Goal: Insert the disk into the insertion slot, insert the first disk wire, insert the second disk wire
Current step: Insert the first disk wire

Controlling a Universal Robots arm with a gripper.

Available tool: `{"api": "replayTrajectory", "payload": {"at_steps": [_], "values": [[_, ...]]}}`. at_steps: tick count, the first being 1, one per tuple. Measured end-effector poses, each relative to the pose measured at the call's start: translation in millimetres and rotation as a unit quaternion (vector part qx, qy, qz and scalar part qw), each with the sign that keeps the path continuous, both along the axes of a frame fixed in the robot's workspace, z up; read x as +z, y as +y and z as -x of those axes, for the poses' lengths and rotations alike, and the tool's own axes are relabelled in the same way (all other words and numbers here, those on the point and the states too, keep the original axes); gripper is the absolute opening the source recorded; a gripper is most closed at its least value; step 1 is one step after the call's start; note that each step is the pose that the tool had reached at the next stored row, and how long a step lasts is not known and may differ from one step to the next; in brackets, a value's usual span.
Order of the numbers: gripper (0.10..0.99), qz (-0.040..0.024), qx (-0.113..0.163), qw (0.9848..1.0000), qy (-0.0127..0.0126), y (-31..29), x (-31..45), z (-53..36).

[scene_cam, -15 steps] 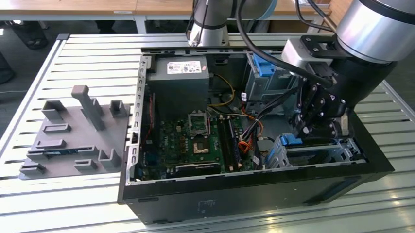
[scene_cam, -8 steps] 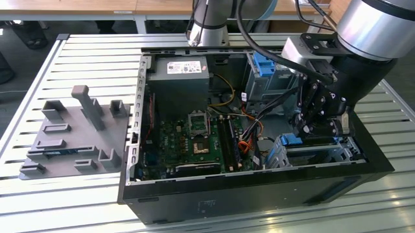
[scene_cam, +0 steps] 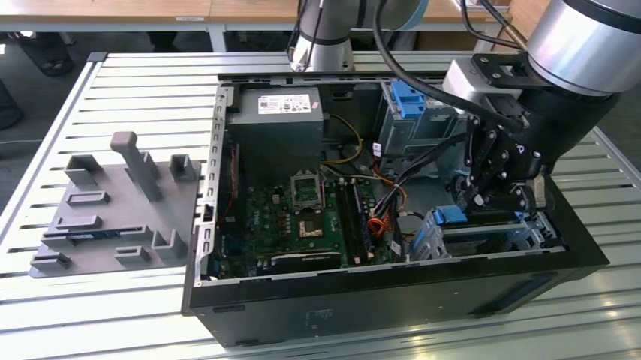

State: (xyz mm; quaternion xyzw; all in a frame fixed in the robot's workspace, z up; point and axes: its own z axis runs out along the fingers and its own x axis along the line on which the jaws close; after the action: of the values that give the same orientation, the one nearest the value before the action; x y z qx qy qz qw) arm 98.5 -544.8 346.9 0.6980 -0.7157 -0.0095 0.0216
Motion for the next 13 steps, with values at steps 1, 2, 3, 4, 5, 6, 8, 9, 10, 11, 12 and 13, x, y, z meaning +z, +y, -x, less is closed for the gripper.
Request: {"api": "replayTrajectory", "payload": {"at_steps": [1, 2, 3, 4, 5, 6, 8, 9, 10, 11, 12, 13], "values": [[0.106, 0.0, 0.0, 1.0, -0.0006, 0.0, 1.7, -0.1], [0.106, 0.0, 0.0, 1.0, -0.0011, 0.0, 3.5, -0.1], [0.106, 0.0, 0.0, 1.0, -0.0017, 0.0, 5.6, -0.1], [0.106, 0.0, 0.0, 1.0, -0.0022, 0.0, 8.1, 0.0], [0.106, 0.0, 0.0, 1.0, -0.0027, 0.0, 10.4, 0.0], [0.106, 0.0, 0.0, 1.0, -0.0034, 0.0, 11.9, 0.0], [0.106, -0.0002, 0.0, 1.0, -0.0049, 0.0, 12.7, 0.0], [0.106, -0.0002, 0.0, 1.0, -0.0055, 0.0, 12.8, -0.1], [0.106, -0.0001, 0.0, 1.0, -0.006, 0.0, 13.0, -0.3], [0.106, 0.0, 0.0, 1.0, -0.0064, 0.1, 13.1, -0.8], [0.106, 0.0001, 0.0, 1.0, -0.0067, 0.1, 13.2, -1.4], [0.106, 0.0, 0.0, 1.0, -0.0071, 0.3, 13.1, -5.9]]}}
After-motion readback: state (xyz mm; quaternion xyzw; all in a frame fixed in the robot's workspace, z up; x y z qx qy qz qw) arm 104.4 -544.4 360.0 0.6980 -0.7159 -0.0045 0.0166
